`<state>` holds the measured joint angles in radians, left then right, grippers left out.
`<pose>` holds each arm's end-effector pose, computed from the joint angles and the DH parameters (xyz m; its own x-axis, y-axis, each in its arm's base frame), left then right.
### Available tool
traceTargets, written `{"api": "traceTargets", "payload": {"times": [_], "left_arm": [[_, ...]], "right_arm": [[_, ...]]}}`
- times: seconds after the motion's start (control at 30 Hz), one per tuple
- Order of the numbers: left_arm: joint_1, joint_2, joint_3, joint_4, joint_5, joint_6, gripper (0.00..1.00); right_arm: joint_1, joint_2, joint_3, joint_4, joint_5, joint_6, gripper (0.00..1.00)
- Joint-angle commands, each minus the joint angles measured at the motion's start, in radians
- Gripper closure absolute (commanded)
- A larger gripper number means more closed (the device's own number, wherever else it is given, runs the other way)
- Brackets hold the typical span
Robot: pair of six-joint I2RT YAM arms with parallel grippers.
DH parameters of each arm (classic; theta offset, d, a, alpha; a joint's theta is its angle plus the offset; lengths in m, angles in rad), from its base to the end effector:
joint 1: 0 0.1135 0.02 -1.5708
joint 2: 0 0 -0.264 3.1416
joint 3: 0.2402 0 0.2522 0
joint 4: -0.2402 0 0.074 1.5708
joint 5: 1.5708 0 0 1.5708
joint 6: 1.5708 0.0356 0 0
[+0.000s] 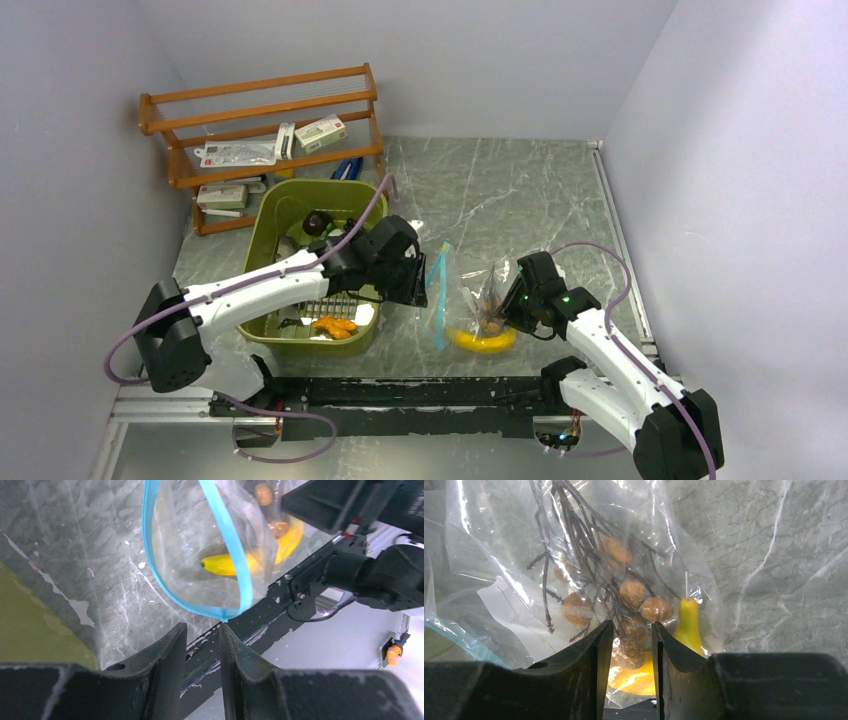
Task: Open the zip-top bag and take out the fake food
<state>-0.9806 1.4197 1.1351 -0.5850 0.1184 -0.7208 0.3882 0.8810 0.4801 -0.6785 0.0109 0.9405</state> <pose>0.1650 -0.2539 0.2797 -0.8919 0.1540 -0.4251 0.3710 0.7866 -0.4936 0.1414 0.0574 0.1802 -0.7829 0.5526 -0.2859 0.4390 0.8162 0.3755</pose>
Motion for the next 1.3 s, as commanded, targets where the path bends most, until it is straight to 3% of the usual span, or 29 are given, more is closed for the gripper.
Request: {"api": "traceTargets", "payload": {"times": [0.0, 0.2, 0.4, 0.67, 0.83, 1.0, 1.27], "left_arm": [[-0.018, 0.028, -0.039, 0.092, -0.035, -0.041, 0.59], [-0.072, 0.167, 0.042, 0.055, -0.109, -0.018, 0.59], [-0.091, 0.311, 0.085, 0.108, -0.100, -0.015, 0.58], [-0.101, 0.297, 0.010, 0.340, -0.053, -0.028, 0.49], [-0.100, 0.326, -0.063, 0.575, 0.035, -0.082, 0.44], [-0.100, 0.420, -0.018, 0.551, 0.085, -0.088, 0.43], [-0.101, 0.481, -0.042, 0.710, 0.172, -0.136, 0.37]], "right_arm": [[0.004, -0.023, -0.003, -0.010, 0.005, 0.010, 0.65], [0.004, -0.033, 0.035, -0.049, -0.004, 0.009, 0.65], [0.004, -0.072, 0.130, -0.125, 0.083, -0.012, 0.65], [0.002, -0.038, 0.113, -0.149, 0.206, 0.030, 0.64], [-0.005, 0.063, 0.080, -0.066, 0.153, 0.019, 0.65], [-0.006, 0.107, 0.047, -0.014, 0.076, -0.015, 0.66], [-0.007, 0.033, -0.047, 0.040, -0.002, 0.010, 0.66]]}}
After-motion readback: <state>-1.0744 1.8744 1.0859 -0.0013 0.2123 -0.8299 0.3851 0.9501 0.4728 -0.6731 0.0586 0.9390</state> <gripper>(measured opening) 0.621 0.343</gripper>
